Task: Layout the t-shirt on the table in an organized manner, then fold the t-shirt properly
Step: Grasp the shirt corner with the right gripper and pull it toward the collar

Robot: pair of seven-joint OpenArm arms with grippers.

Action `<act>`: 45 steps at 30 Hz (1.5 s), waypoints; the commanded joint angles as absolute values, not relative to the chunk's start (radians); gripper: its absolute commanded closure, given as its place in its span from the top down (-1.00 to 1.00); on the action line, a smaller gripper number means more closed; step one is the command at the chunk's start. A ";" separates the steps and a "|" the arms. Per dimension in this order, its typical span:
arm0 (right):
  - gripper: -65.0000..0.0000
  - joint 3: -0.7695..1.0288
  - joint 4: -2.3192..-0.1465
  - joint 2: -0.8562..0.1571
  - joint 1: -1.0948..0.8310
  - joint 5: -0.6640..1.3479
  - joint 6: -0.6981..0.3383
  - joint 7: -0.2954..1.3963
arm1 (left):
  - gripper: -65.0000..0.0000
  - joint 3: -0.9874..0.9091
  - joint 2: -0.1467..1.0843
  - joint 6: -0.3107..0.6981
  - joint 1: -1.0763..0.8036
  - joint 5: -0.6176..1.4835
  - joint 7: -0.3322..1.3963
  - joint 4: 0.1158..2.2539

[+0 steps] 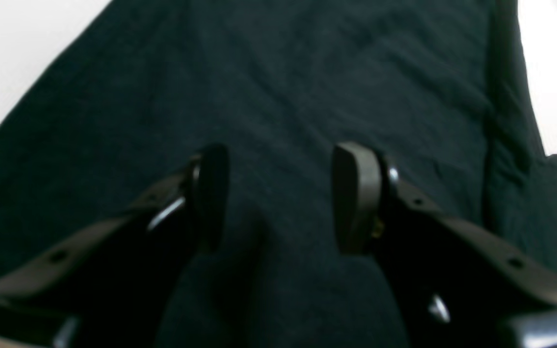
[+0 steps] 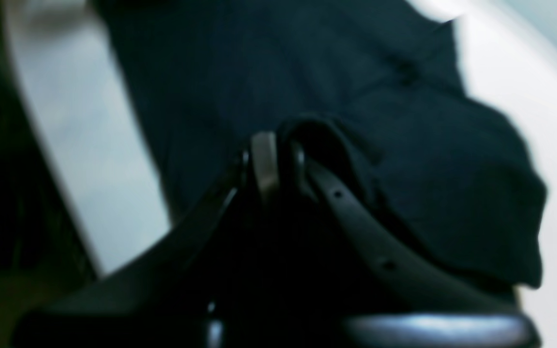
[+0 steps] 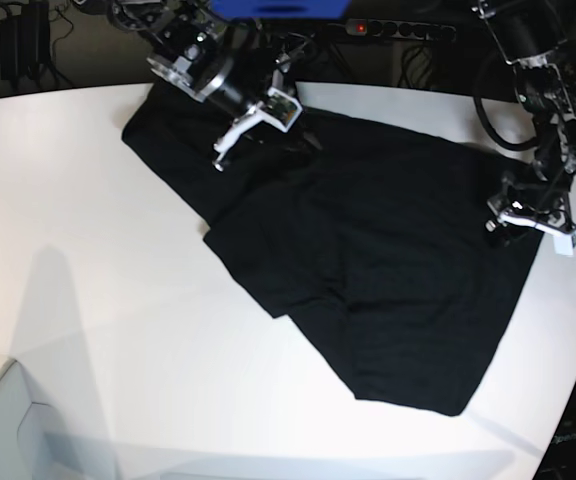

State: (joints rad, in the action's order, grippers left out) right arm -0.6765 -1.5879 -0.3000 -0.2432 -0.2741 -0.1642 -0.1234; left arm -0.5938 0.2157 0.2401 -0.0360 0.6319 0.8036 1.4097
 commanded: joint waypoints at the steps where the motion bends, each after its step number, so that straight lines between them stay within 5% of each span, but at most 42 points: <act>1: -0.69 -0.684 -1.606 -0.303 -0.232 -0.269 -0.157 -0.142 | 0.02 -0.598 0.229 0.248 -0.024 0.642 0.786 1.428; 7: 0.00 -0.677 -1.682 -0.312 -0.260 -0.269 -0.157 -0.140 | 0.02 -0.598 0.229 0.248 -0.024 0.642 0.785 1.426; 11: 0.24 -0.622 -1.817 -0.320 -0.314 -0.268 -0.157 -0.140 | 0.02 -0.598 0.228 0.248 -0.024 0.642 0.785 1.426; 20: 0.28 -0.406 -1.670 -0.182 -0.189 -0.031 -0.157 -0.047 | 0.02 -0.599 0.213 0.248 -0.030 0.644 0.785 1.426; 29: 0.49 -0.369 -1.509 -0.177 0.002 0.237 -0.157 0.200 | 0.02 -0.598 0.200 0.248 -0.030 0.642 0.788 1.426; 45: 0.49 -0.308 -1.330 -0.185 0.093 0.248 -0.157 0.197 | 0.02 -0.598 0.200 0.249 -0.024 0.642 0.785 1.425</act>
State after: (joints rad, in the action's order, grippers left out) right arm -0.3088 -1.3102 -0.1852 0.0704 0.2424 -0.1570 0.2260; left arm -0.5945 0.1852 0.2401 -0.0380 0.6296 0.8032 1.4094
